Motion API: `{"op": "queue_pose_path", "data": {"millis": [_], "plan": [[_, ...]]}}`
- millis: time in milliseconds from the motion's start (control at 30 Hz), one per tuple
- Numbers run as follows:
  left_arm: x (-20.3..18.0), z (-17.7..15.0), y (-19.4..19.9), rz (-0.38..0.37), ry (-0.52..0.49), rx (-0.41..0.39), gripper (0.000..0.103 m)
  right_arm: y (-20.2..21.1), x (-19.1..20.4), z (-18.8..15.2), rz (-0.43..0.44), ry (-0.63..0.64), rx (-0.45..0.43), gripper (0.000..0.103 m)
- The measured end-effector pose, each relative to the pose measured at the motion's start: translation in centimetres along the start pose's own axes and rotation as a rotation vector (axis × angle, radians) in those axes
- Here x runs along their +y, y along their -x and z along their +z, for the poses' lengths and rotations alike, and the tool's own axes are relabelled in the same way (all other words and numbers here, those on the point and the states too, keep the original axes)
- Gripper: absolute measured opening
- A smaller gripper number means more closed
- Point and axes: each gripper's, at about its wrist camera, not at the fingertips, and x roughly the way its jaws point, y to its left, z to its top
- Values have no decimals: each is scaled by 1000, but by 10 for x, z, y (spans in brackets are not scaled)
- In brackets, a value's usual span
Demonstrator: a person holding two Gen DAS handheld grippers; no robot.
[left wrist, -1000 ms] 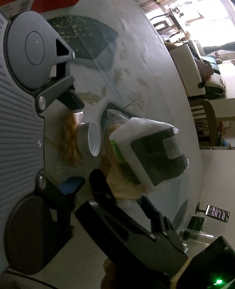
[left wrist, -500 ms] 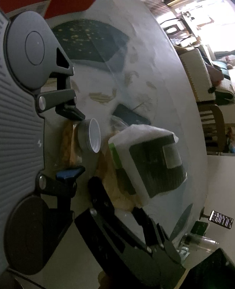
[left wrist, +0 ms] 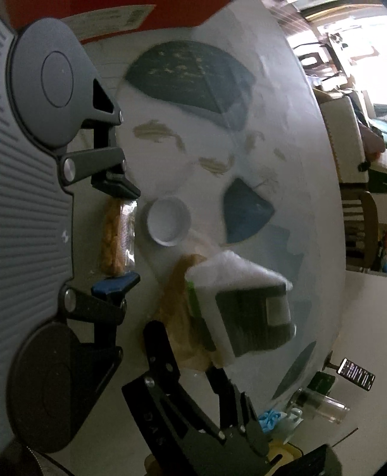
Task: Organize objects
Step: 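Grasp the orange snack bag with the left tool while the right tool reaches for the bread, then lift the snack bag with the left tool while the right tool grasps the white tissue pack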
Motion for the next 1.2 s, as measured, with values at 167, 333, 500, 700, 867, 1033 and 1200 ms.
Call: {"op": "queue_pose_path", "data": {"millis": [167,333,500,700,867,1033,1200], "plan": [[1,-10,10,-7,43,-9,53,0,0,-10,-3,-22,-19,80],[3,-16,21,-9,69,-23,53,2,0,-17,-2,-23,-28,83],[5,-18,28,-11,93,-42,53,13,-2,-21,-8,4,-66,96],[8,-20,35,-12,115,-58,53,38,-6,-18,-45,69,-103,96],[8,-20,44,-14,121,-81,53,69,-3,3,-61,205,-185,98],[10,-20,50,-15,136,-92,53,71,9,23,-41,346,-202,99],[10,-23,55,-15,143,-98,53,55,28,34,4,477,-166,99]]}}
